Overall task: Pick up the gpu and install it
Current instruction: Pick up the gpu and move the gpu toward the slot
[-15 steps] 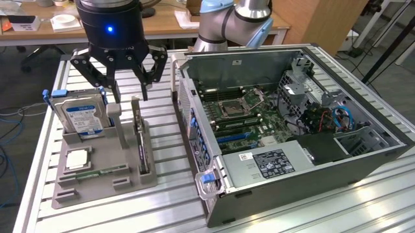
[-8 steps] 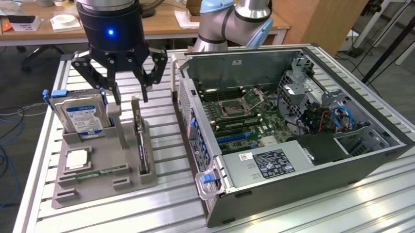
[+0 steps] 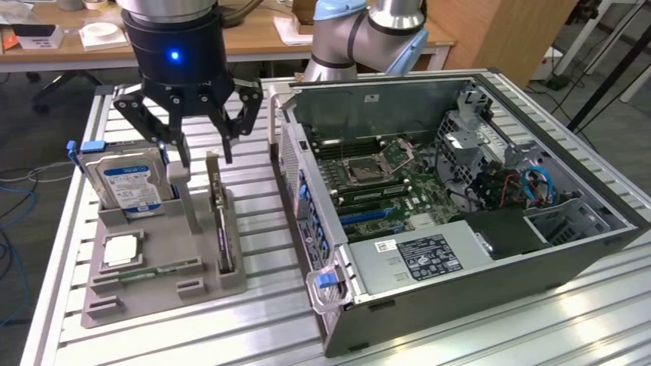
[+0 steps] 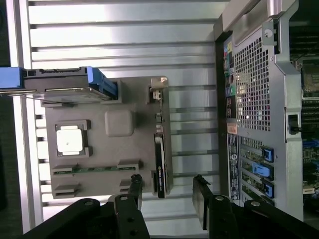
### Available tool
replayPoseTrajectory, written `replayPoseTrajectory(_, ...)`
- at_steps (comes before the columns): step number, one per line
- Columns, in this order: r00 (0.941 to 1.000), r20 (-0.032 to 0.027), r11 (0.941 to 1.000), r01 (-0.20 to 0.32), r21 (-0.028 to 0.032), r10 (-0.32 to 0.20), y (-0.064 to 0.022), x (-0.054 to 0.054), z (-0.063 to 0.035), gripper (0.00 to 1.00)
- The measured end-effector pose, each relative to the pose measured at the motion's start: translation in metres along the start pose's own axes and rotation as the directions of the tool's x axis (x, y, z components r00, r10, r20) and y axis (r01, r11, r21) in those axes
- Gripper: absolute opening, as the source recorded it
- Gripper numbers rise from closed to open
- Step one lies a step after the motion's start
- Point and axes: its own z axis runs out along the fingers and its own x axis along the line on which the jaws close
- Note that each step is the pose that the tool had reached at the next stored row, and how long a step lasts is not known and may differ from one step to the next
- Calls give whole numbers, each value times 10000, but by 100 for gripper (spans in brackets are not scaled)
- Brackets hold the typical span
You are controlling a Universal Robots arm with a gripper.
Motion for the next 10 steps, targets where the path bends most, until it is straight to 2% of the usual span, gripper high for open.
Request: replayPoseTrajectory(10, 10000, 2, 10000, 0, 24, 0, -2, 2, 54, 53)
